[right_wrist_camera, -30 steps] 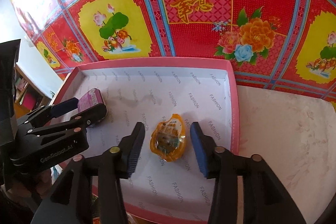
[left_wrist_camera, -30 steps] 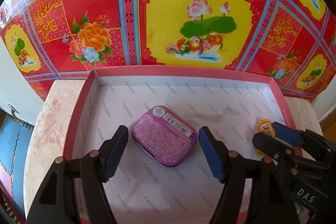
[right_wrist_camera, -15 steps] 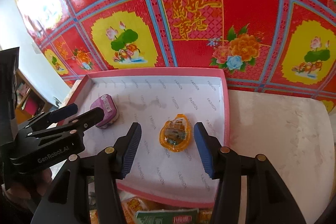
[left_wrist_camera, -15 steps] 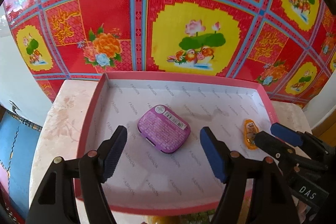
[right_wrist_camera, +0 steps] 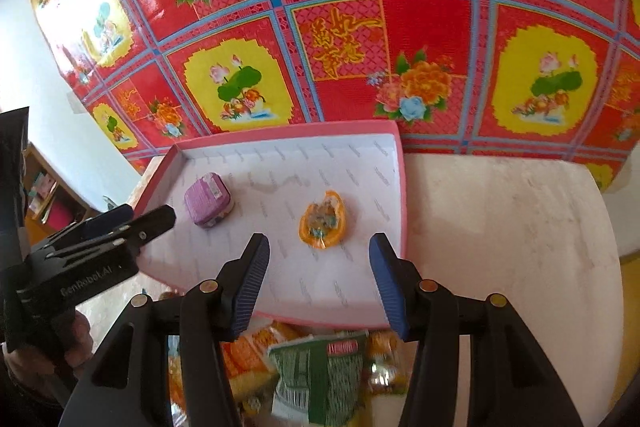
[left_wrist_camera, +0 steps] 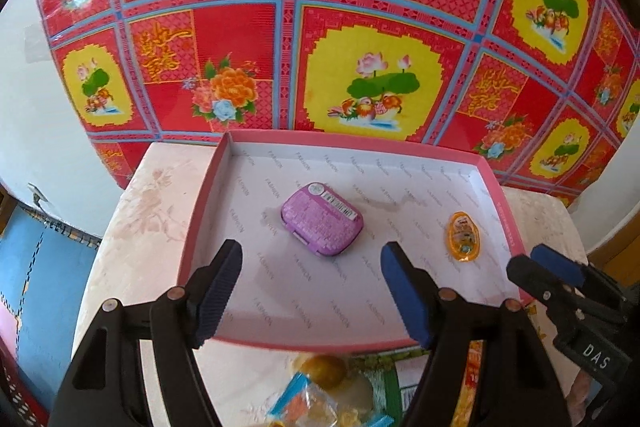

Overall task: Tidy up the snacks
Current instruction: 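Open both tools to release the tin and jelly cup in the tray, then withdraw both tools back toward the remaining snacks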

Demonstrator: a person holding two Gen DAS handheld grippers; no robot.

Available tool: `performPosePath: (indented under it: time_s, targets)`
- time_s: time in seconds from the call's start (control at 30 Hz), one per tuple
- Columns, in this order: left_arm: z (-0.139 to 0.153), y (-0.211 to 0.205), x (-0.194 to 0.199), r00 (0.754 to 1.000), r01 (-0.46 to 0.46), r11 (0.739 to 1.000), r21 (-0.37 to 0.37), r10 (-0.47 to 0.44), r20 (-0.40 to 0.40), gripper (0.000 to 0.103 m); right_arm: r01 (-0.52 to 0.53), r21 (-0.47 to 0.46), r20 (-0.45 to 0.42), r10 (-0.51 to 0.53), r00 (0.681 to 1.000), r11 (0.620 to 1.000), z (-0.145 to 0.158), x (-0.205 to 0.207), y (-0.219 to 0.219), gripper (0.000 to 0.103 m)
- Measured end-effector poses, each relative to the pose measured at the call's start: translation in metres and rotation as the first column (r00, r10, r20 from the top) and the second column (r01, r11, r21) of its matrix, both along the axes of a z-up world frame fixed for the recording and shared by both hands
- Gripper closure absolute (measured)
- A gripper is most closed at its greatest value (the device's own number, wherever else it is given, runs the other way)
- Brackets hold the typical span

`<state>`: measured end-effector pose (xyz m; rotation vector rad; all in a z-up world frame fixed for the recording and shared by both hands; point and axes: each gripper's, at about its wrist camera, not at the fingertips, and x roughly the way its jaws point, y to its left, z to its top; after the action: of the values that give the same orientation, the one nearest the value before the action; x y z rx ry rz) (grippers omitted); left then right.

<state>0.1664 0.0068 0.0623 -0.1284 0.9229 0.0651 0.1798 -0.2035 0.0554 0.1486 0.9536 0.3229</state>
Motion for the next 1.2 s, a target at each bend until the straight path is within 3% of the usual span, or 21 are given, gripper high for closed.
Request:
performPosePath:
  time_s: [1.2]
  targets:
    - [-0.011, 0.034, -0.087, 0.998, -0.033, 0.999, 0.007, 0.033, -0.045, 0.027, 0.025, -0.048, -0.077, -0.029, 0.997, 0.999, -0.016, -0.08, -0.027, 0.05]
